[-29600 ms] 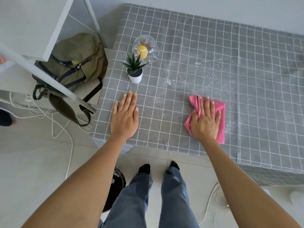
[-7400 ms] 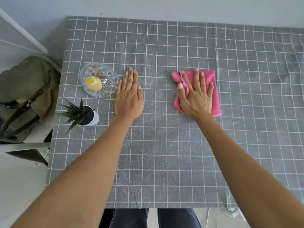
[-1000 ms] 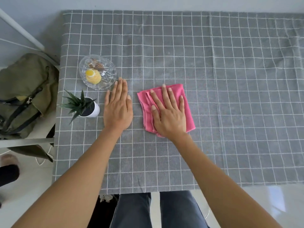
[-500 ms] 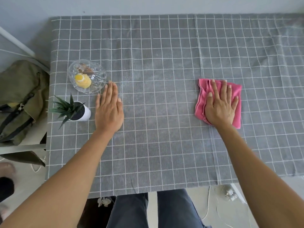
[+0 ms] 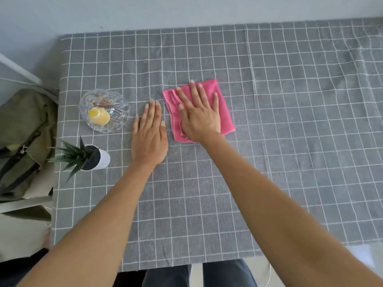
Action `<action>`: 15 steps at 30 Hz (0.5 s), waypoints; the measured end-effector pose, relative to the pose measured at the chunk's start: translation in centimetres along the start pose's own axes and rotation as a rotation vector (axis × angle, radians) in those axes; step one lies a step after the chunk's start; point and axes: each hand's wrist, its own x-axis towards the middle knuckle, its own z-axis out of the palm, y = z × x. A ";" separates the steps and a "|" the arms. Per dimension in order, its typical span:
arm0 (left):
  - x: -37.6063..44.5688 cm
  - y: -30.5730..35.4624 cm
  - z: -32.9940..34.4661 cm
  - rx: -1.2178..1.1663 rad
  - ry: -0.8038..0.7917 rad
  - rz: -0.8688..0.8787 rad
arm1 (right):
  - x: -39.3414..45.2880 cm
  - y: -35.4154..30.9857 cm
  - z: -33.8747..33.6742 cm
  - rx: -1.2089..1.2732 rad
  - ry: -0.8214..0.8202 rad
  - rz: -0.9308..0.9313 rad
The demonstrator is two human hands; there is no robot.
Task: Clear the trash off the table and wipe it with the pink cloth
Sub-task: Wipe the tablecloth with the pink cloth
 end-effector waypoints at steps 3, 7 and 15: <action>0.1 0.0 0.1 -0.010 0.004 -0.007 | 0.1 1.7 -0.5 0.008 -0.008 -0.051; 0.0 -0.2 -0.1 -0.024 -0.003 -0.031 | 0.6 5.8 -2.1 -0.004 -0.017 0.012; 0.0 -0.2 0.0 -0.023 -0.001 -0.056 | 0.3 15.5 -5.4 0.008 0.063 0.378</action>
